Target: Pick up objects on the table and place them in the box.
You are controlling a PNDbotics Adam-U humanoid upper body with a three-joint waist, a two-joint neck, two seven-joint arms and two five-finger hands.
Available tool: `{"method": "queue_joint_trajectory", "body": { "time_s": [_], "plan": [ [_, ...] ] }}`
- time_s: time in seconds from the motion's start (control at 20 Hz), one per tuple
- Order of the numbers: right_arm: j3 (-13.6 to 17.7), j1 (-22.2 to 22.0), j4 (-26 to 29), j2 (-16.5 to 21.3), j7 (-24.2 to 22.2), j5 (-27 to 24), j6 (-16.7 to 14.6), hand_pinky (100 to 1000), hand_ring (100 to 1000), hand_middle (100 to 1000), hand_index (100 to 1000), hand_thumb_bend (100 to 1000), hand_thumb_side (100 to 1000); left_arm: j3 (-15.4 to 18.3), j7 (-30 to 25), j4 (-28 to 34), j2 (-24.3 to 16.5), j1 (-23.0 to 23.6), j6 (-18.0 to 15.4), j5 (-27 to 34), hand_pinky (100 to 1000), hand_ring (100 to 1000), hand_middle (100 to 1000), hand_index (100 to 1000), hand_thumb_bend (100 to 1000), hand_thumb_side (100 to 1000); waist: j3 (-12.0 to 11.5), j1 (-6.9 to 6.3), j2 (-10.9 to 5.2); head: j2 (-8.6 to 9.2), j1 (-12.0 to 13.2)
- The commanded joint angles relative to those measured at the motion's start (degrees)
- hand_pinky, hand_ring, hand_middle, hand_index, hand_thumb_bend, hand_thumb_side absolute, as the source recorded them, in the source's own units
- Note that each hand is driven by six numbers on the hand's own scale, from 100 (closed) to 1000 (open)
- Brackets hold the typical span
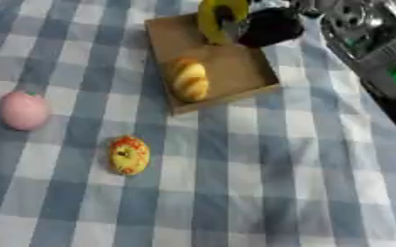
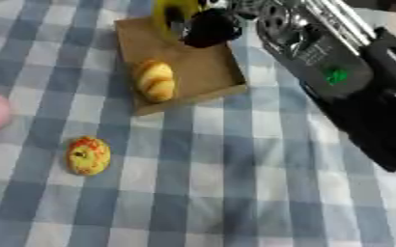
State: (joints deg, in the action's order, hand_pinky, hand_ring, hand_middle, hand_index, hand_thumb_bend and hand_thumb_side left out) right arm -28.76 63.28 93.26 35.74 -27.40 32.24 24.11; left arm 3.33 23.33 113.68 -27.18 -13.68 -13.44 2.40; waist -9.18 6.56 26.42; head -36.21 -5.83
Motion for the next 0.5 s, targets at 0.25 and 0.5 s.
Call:
{"method": "queue_joint_trajectory", "body": {
  "time_s": [0.25,0.5],
  "plan": [
    [1.0,1.5,-4.2,-0.2,-2.6,3.1,-2.5,773,833,887,894,100,510,0.1,-0.3,0.9,-1.2,-0.5,0.0,0.0,764,762,734,786,180,591,0.2,-0.47,-1.53,0.18,-0.1],
    [1.3,1.3,-3.7,-0.1,-2.4,3.1,-2.5,760,815,870,879,100,477,0.1,-0.3,0.9,-1.2,-0.5,0.1,0.0,764,762,734,785,180,591,0.2,-0.61,-1.7,0.11,-0.1]
  ]
}}
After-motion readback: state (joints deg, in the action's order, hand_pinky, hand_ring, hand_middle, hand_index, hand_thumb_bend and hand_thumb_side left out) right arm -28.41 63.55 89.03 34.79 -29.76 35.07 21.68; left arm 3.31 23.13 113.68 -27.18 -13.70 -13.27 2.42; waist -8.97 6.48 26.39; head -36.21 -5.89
